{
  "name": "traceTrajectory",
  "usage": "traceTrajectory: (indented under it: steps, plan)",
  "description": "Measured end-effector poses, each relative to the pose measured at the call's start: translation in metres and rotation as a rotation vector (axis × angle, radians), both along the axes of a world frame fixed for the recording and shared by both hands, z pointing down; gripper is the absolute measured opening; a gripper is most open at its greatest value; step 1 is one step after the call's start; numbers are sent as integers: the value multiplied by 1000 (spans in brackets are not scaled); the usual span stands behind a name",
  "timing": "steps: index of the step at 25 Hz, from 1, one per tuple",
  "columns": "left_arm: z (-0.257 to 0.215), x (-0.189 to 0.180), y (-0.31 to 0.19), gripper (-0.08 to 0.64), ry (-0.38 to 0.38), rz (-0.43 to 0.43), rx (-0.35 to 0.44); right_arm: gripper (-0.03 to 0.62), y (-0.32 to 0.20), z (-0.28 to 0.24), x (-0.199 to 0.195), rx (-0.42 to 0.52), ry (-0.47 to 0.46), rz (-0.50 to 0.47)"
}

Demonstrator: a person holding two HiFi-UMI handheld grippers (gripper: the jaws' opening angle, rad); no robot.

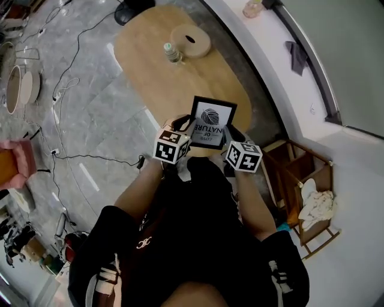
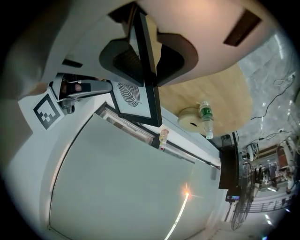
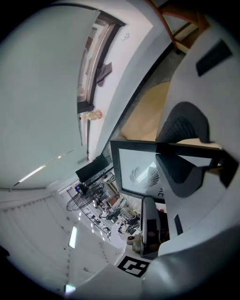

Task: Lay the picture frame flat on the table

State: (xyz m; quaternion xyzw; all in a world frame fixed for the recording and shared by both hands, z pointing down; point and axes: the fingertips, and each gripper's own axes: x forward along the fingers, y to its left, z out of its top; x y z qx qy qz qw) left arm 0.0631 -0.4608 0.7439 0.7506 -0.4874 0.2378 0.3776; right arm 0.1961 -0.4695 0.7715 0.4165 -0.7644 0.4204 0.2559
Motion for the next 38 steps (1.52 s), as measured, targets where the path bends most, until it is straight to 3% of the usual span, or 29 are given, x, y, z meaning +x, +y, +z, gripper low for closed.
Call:
traceTrajectory:
  steps: [9,15,21,26,30,32,35,38]
  plan:
    - [166,26,-1,102,32,-32,-243,88,-1,160,26,-261,16,-10]
    - [249,33,15,101,42,-49,-357,87,10,233,35,-338,82,-35]
    - [304,36,36,100,44,-103,-439,86,21,280,39,-395,155,-22]
    - [325,28,48,97,15,-135,-484,86,34,303,33,-391,233,-40]
    - [335,18,57,107,-35,-138,-506,92,35,309,22,-332,262,-70]
    - [329,12,61,143,-46,-143,-499,80,38,305,20,-336,254,-69]
    - [302,2,68,146,-54,-148,-476,140,43,284,23,-353,243,-58]
    - [263,-16,47,138,-31,-182,-385,124,17,246,14,-246,234,-75]
